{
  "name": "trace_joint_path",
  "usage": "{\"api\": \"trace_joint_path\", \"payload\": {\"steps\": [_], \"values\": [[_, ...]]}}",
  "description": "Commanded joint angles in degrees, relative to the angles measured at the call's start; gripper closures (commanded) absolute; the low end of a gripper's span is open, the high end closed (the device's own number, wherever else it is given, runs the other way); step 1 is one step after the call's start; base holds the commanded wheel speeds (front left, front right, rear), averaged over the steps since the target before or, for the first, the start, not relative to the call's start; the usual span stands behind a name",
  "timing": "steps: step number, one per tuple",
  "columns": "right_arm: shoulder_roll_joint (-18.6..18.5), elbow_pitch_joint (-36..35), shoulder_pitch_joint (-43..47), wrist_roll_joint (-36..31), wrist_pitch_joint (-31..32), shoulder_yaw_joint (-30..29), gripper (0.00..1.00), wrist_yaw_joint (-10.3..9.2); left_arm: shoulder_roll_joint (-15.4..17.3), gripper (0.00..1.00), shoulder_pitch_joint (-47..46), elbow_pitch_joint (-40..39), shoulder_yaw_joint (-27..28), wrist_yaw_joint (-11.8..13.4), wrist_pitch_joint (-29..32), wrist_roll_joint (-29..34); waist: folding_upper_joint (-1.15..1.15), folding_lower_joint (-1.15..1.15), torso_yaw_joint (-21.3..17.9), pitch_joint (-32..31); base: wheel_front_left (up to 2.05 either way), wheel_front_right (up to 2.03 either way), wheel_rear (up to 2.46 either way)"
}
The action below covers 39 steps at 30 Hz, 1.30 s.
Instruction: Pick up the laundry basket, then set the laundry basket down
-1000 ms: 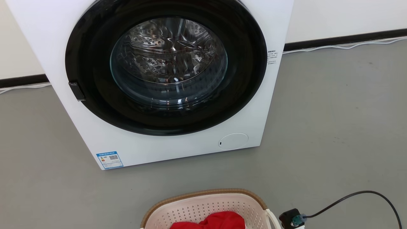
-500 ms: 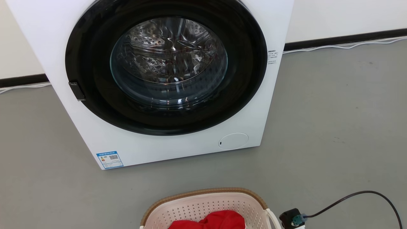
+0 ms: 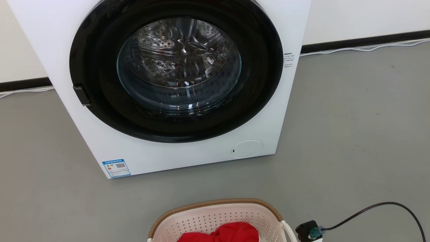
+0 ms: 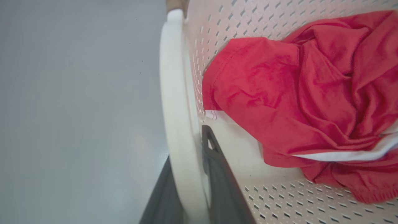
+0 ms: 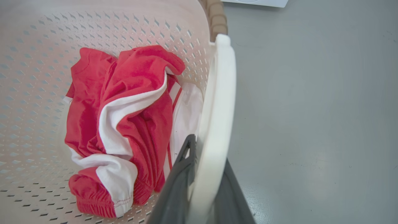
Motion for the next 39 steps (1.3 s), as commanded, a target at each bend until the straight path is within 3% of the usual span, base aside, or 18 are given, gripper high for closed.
{"api": "trace_joint_path", "payload": {"steps": [1, 39], "values": [[1.33, -1.14, -0.82, 0.02, -0.87, 1.58, 1.00, 1.01, 0.54, 1.00, -3.62, -0.79, 0.72, -0.29, -1.14, -0.06, 0.00, 0.00, 0.14, 0.00, 0.00, 0.00, 0.00], [1.33, -2.04, -0.39, -2.11, 0.12, -0.24, 1.00, 1.01, 0.54, 1.00, -3.36, -0.05, -1.32, 0.02, -1.51, -2.78, 0.00, 0.00, 2.92, -0.56, 0.00, 0.00, 0.00]]}}
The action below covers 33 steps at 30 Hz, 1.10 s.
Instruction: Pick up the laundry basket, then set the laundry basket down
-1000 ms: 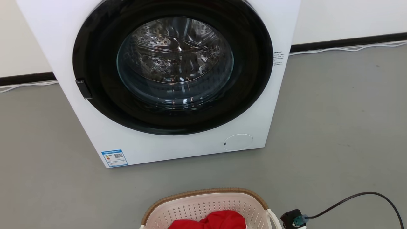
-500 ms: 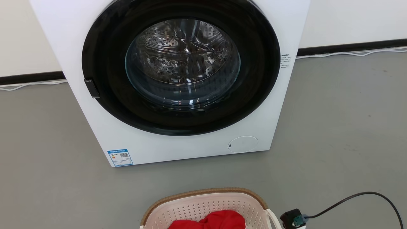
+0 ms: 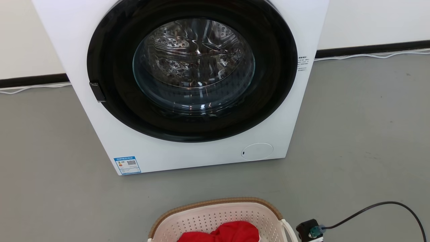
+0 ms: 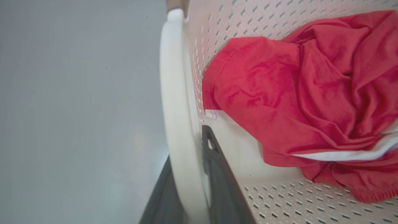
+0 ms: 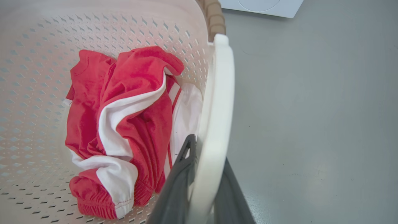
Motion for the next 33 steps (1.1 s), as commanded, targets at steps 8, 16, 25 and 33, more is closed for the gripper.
{"api": "trace_joint_path", "payload": {"steps": [8, 16, 25, 33], "values": [[1.23, -2.57, -0.16, -1.59, 0.29, 0.64, 1.00, 1.00, 0.65, 1.00, -3.28, -0.56, 0.28, -0.02, -1.12, -0.25, 0.00, 0.00, 0.01, 0.47, 0.00, 0.00, 0.00], [1.23, -3.07, -0.51, -2.30, -0.18, -0.49, 1.00, 1.00, 0.83, 1.00, -4.22, -0.50, -0.01, -0.15, -1.44, -0.36, 0.00, 0.00, 0.36, 2.07, 0.00, 0.00, 0.00], [1.23, -4.13, -3.37, -4.52, -2.32, -3.02, 1.00, 1.00, 2.05, 1.00, -8.59, -0.67, -0.14, -0.39, -2.08, -0.36, 0.00, 0.00, 1.53, 8.03, 0.00, 0.00, 0.00], [1.23, -4.86, -9.99, -7.53, -5.61, -6.41, 1.00, 1.00, 3.79, 1.00, -16.81, -1.77, 0.18, -0.69, -2.49, -0.32, 0.00, 0.00, 3.24, 18.10, 0.00, 0.00, 0.00]]}}
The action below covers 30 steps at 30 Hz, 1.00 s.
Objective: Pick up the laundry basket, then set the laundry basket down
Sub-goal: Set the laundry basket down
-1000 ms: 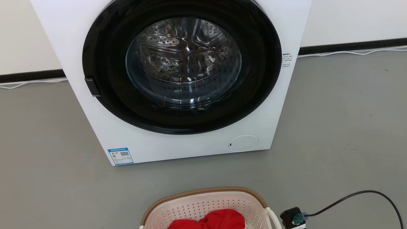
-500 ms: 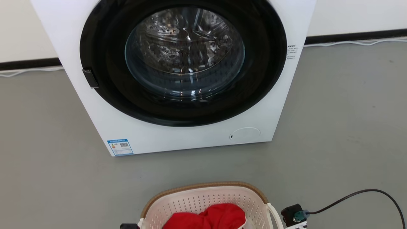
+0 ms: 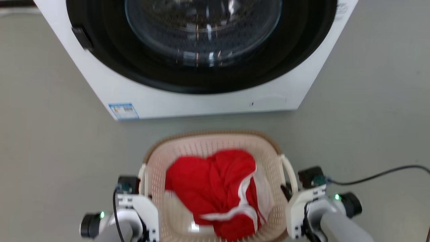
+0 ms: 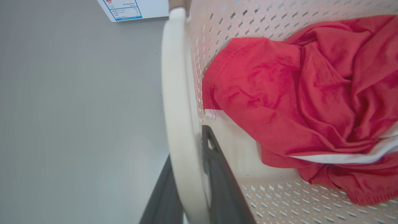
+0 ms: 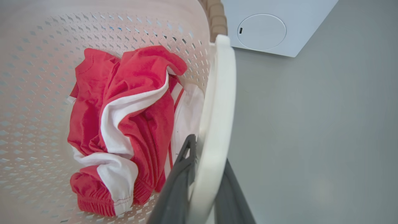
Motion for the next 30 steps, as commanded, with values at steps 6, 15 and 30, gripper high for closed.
{"api": "trace_joint_path", "payload": {"steps": [6, 15, 30], "values": [[0.82, -1.09, -6.25, -3.04, -2.26, -1.34, 1.00, 1.00, 2.26, 1.00, -8.41, -1.40, 1.27, -0.30, -1.13, 0.21, 0.00, 0.00, 2.30, 12.18, 0.00, 0.00, 0.00], [0.82, 0.06, -12.81, -4.93, -4.77, -4.59, 1.00, 1.00, 2.93, 1.00, -16.58, -2.05, 1.04, -0.23, -3.24, 0.99, 0.00, 0.00, 3.62, 23.74, 0.00, 0.00, 0.00], [0.82, 1.67, -18.35, -8.55, -8.97, -9.80, 1.00, 1.00, 3.88, 1.00, -22.78, -4.66, 2.63, -1.97, -6.19, 1.24, 0.00, 0.00, 3.67, 32.39, 0.00, 0.00, 0.00]]}}
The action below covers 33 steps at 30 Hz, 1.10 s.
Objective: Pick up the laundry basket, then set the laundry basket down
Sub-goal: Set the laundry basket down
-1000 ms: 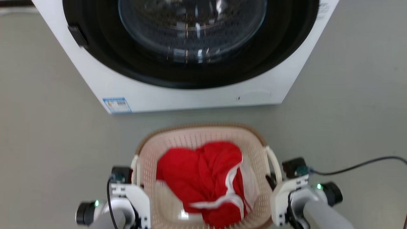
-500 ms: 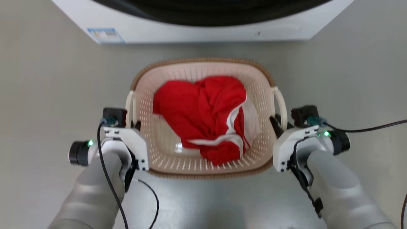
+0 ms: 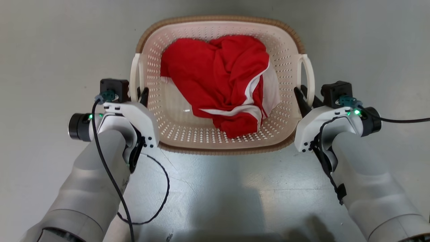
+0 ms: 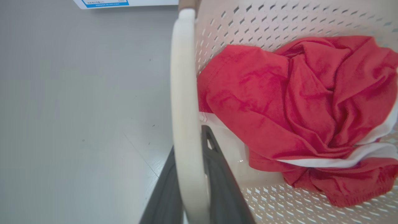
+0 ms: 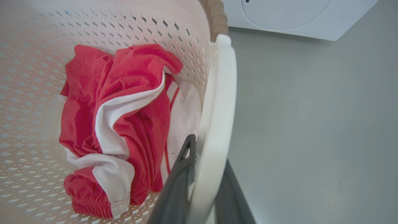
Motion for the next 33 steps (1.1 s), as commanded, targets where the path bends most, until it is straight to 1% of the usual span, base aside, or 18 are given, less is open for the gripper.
{"api": "trace_joint_path", "payload": {"steps": [1, 6, 11, 16, 33], "values": [[0.90, -0.05, 1.30, -1.34, -0.71, 1.10, 1.00, 0.90, 2.13, 1.00, -1.30, -1.20, 1.12, -0.36, -0.81, 0.74, 0.00, 0.00, -0.01, 0.63, 0.00, 0.00, 0.00], [0.90, 0.90, 0.00, -3.28, -1.58, -1.26, 1.00, 0.90, 2.56, 1.00, -1.37, -4.28, 2.50, 0.25, -0.84, 1.94, 0.00, 0.00, 0.17, 2.09, 0.00, 0.00, 0.00], [0.90, 1.33, -0.67, -4.36, -2.17, -2.82, 1.00, 0.90, 2.48, 1.00, -0.77, -5.76, 3.49, 0.37, -0.85, 3.23, 0.00, 0.00, 0.17, 3.05, 0.00, 0.00, 0.00], [0.90, 1.64, -1.17, -5.22, -2.55, -4.09, 1.00, 0.90, 2.33, 1.00, -1.11, -5.88, 4.65, -0.38, -0.86, 4.16, 0.00, 0.00, 0.10, 4.21, 0.00, 0.00, 0.00], [0.90, 2.10, -1.76, -6.94, -3.23, -6.31, 1.00, 0.90, 2.07, 1.00, -2.23, -5.38, 7.03, -1.41, -0.86, 7.12, 0.00, 0.00, -0.31, 6.08, 0.00, 0.00, 0.00]]}}
